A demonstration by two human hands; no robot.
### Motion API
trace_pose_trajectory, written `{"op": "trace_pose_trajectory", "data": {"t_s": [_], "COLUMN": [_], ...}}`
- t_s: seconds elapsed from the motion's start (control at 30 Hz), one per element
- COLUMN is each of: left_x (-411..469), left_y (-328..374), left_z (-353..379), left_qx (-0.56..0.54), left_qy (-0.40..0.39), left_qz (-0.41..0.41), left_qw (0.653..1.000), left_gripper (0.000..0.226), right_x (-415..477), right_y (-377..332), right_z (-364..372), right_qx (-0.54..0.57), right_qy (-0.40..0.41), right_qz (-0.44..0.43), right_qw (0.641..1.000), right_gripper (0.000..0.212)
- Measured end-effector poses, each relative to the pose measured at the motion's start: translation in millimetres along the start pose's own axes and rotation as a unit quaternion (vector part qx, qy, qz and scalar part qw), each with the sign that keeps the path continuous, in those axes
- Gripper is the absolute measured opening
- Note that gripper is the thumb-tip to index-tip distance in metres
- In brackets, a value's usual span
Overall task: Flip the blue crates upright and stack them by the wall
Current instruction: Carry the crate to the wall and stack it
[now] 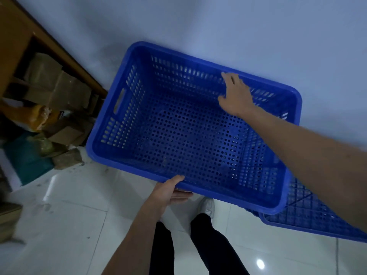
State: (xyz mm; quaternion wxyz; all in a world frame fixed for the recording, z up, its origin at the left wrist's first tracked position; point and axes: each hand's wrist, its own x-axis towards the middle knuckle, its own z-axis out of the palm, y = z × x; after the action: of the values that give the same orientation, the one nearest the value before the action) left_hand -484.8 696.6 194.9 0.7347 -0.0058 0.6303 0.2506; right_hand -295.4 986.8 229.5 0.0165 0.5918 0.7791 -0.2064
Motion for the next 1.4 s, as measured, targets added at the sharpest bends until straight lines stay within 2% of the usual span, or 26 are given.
{"op": "trace_pose_trajectory", "data": {"t_s": [0.07, 0.13, 0.2, 0.27, 0.33, 0.4, 0.47, 0.5, 0.6, 0.63, 0.7, 0.73, 0.8, 0.87, 0.93, 0.97, 1.03, 1.1, 1.27, 1.4], "left_x": [-3.2, -10.3, -18.4, -29.6, -43.9, -55.1, -61.1, -60.3, -58.8, -58.0, -52.9, -48.9, -40.1, -30.6, -27.7, -27.8, -27.4, -27.7, -24.9, -20.4], "left_y": [1.8, 8.2, 19.9, 31.8, 42.3, 52.7, 63.0, 67.6, 80.5, 81.9, 83.0, 84.3, 88.1, 91.6, 91.2, 87.9, 82.2, 81.9, 79.8, 67.7], "left_z": [1.8, 2.1, -0.5, -4.0, -5.2, -3.0, 1.0, 1.5, 0.0, -2.8, -13.0, -18.2, -27.6, -33.7, -40.6, -44.9, -52.5, -56.5, -51.9, -47.4], "left_qx": [0.02, 0.091, 0.219, 0.334, 0.395, 0.45, 0.545, 0.617, 0.785, 0.802, 0.821, 0.827, 0.831, 0.843, 0.844, 0.849, 0.869, 0.873, 0.893, 0.893], "left_qy": [0.004, 0.022, 0.051, 0.07, 0.055, 0.042, 0.052, 0.063, 0.127, 0.135, 0.133, 0.128, 0.123, 0.086, 0.037, 0.022, 0.029, 0.064, 0.095, 0.113], "left_qz": [-0.019, -0.049, -0.088, -0.126, -0.157, -0.173, -0.104, -0.022, 0.247, 0.304, 0.353, 0.356, 0.344, 0.29, 0.215, 0.199, 0.202, 0.213, 0.219, 0.244], "left_qw": [1.0, 0.994, 0.97, 0.932, 0.904, 0.875, 0.83, 0.784, 0.554, 0.496, 0.428, 0.417, 0.42, 0.444, 0.49, 0.489, 0.451, 0.434, 0.382, 0.362], "left_gripper": [0.023, 0.033, 0.065, 0.096, 0.113, 0.11, 0.083, 0.066, 0.041, 0.036, 0.036, 0.037, 0.038, 0.044, 0.062, 0.064, 0.046, 0.023, 0.026, 0.029], "right_x": [-38.8, -81.7, -122.6, -160.2, -195.8, -224.3, -246.9, -256.2, -269.5, -270.9, -270.1, -268.8, -267.6, -269.9, -274.2, -277.2, -280.2, -277.8, -265.5, -262.2], "right_y": [-6.6, -14.7, -24.1, -33.8, -43.1, -49.3, -50.0, -49.1, -47.2, -48.2, -51.9, -52.2, -51.4, -46.4, -40.4, -37.4, -31.7, -28.5, -18.9, -6.2], "right_z": [17.1, 36.0, 52.6, 64.4, 71.6, 77.0, 80.4, 83.0, 88.7, 90.7, 95.0, 95.6, 98.8, 99.5, 96.3, 94.9, 91.9, 88.7, 81.0, 77.2], "right_qx": [0.014, 0.005, 0.011, 0.032, 0.037, 0.026, -0.004, -0.017, -0.052, -0.069, -0.082, -0.086, -0.102, -0.119, -0.138, -0.147, -0.167, -0.205, -0.287, -0.312], "right_qy": [-0.048, -0.106, -0.139, -0.165, -0.19, -0.226, -0.247, -0.244, -0.208, -0.197, -0.19, -0.187, -0.176, -0.171, -0.167, -0.165, -0.166, -0.176, -0.184, -0.182], "right_qz": [-0.027, -0.059, -0.076, -0.079, -0.07, -0.047, -0.034, -0.033, -0.02, -0.015, 0.0, 0.006, 0.008, 0.01, 0.022, 0.029, 0.026, 0.003, -0.053, -0.049], "right_qw": [0.998, 0.993, 0.987, 0.983, 0.979, 0.973, 0.969, 0.969, 0.977, 0.978, 0.978, 0.979, 0.979, 0.978, 0.976, 0.975, 0.972, 0.963, 0.938, 0.931], "right_gripper": [0.073, 0.073, 0.072, 0.067, 0.06, 0.057, 0.06, 0.059, 0.047, 0.045, 0.043, 0.042, 0.042, 0.045, 0.042, 0.039, 0.035, 0.038, 0.051, 0.055]}}
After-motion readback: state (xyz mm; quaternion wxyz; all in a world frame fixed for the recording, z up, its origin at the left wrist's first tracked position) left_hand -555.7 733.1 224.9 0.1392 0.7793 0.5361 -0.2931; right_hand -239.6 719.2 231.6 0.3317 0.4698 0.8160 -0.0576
